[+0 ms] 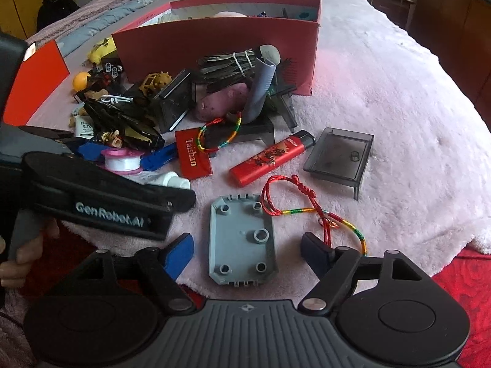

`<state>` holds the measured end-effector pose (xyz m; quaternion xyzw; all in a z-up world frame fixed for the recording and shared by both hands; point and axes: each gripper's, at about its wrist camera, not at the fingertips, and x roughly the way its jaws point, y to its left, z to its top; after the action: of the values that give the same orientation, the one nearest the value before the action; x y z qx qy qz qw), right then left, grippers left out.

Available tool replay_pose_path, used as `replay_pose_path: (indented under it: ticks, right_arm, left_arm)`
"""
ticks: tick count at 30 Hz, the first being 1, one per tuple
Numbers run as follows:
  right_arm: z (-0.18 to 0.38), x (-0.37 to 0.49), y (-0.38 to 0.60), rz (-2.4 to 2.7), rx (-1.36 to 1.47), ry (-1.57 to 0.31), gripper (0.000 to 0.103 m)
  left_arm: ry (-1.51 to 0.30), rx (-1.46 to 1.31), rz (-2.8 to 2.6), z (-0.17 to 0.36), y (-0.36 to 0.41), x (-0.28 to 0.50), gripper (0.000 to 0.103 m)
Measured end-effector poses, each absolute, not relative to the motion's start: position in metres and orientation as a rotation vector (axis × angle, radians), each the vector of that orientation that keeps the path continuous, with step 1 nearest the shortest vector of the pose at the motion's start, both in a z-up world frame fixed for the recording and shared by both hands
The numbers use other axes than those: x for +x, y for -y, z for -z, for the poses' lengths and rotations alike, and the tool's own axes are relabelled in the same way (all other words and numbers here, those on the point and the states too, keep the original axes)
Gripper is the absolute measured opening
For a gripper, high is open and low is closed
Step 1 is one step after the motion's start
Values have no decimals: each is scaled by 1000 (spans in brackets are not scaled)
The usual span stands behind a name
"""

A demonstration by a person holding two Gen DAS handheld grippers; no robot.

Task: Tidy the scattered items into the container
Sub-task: 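Grasp the pink tape roll with the left tool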

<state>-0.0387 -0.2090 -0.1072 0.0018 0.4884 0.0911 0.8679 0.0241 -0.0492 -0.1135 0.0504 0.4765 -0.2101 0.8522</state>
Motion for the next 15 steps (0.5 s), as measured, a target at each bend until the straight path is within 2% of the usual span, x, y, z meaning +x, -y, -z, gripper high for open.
replay_pose_path:
  ticks: [2, 6, 8, 13, 15]
  right_arm:
    - [108, -39, 209, -191, 7, -1020, 79]
    - [108, -39, 208, -190, 5, -1019, 80]
    - [108, -39, 208, -190, 4, -1018, 80]
    - [108, -40, 208, -189, 1, -1016, 80]
    - [109, -40, 208, -189, 2, -1015, 80]
  left_arm:
    - [-995, 86, 458, 109, 45, 22, 68]
    - [-979, 76, 487, 98, 41, 15, 61]
    - [-982, 77, 485, 94, 39, 13, 62]
    - [-980, 48, 443, 93, 23, 12, 74]
    - [-983, 49, 447, 94, 20, 12, 75]
